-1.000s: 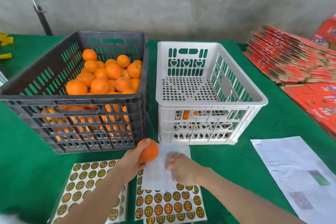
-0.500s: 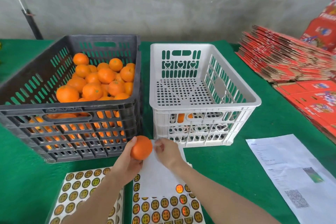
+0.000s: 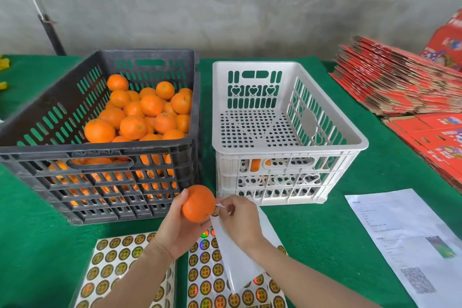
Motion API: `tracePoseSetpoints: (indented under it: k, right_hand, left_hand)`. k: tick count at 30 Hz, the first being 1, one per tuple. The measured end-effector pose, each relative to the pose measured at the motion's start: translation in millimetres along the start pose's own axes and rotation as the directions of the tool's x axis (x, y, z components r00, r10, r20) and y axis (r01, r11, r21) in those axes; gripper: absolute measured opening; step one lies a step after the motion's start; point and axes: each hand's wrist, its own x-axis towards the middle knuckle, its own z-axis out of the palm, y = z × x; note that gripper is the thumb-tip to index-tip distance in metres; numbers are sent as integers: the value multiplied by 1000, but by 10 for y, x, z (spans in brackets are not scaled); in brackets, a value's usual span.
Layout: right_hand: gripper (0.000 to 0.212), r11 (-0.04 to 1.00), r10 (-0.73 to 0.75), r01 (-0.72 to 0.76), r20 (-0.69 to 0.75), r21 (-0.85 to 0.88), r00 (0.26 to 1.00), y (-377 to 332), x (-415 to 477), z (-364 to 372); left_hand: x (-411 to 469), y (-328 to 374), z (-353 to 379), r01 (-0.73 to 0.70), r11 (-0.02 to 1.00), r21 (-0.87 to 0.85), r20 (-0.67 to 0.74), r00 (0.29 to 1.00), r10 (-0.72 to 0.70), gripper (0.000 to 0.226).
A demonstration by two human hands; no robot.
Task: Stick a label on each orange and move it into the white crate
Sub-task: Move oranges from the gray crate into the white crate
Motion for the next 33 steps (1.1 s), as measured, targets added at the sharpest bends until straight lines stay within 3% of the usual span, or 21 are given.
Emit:
tracePoseSetpoints:
  k: [8, 13, 18, 28, 33]
  right_hand:
    - [20, 986, -106, 109, 33, -124, 994, -22, -123, -15]
    - [25, 995, -13, 11, -17, -102, 1000, -66, -123, 4]
    - [11, 998, -9, 7, -35, -60, 999, -71, -123, -10]
    - [11, 996, 87, -87, -21, -12, 996, -76, -182, 10]
    - [12, 995, 95, -96, -36, -29, 995, -65, -212, -20]
  left_hand:
    - [8, 10, 33, 52, 995, -82, 44, 998, -48, 76]
    - [28, -5, 23, 34, 997, -64, 18, 999, -33, 70]
    - [12, -16, 13, 50, 999, -1, -9, 999, -50, 71]
    - [-31, -52, 51, 65, 998, 26, -17, 998, -64, 74]
    - [-13, -82, 55, 70, 997, 29, -4, 998, -70, 64]
